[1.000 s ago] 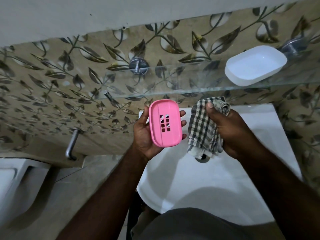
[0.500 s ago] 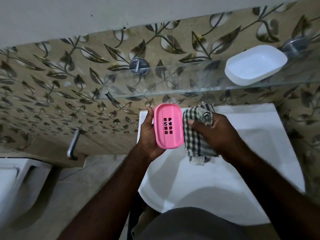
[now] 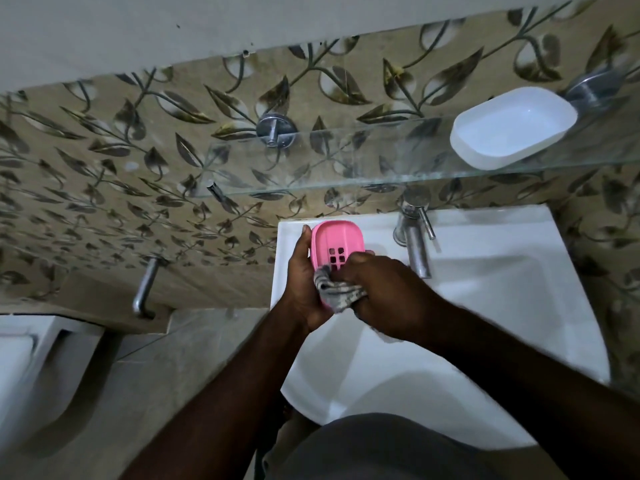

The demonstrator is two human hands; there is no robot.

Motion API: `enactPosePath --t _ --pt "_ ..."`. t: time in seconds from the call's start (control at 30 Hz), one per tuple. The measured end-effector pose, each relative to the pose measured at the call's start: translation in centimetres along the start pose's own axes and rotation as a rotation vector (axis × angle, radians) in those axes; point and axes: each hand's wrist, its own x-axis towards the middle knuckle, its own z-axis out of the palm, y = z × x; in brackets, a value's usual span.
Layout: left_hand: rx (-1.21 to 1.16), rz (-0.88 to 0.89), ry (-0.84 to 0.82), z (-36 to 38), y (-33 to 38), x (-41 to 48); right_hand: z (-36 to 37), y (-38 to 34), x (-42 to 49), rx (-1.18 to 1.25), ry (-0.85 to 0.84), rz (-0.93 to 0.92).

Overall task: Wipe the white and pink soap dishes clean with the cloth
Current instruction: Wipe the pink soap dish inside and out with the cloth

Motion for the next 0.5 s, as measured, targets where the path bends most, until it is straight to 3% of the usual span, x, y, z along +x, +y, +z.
enactPosePath --t 0.13,0.5 --pt "-0.022 -0.027 0.057 -0.2 -0.8 0.0 0.2 1.4 -0.6 -0.043 -0.153 -0.010" --pt "0.048 0.051 0.015 0.4 1.0 0.0 1.1 0.3 1.5 0.074 0.268 -0.013"
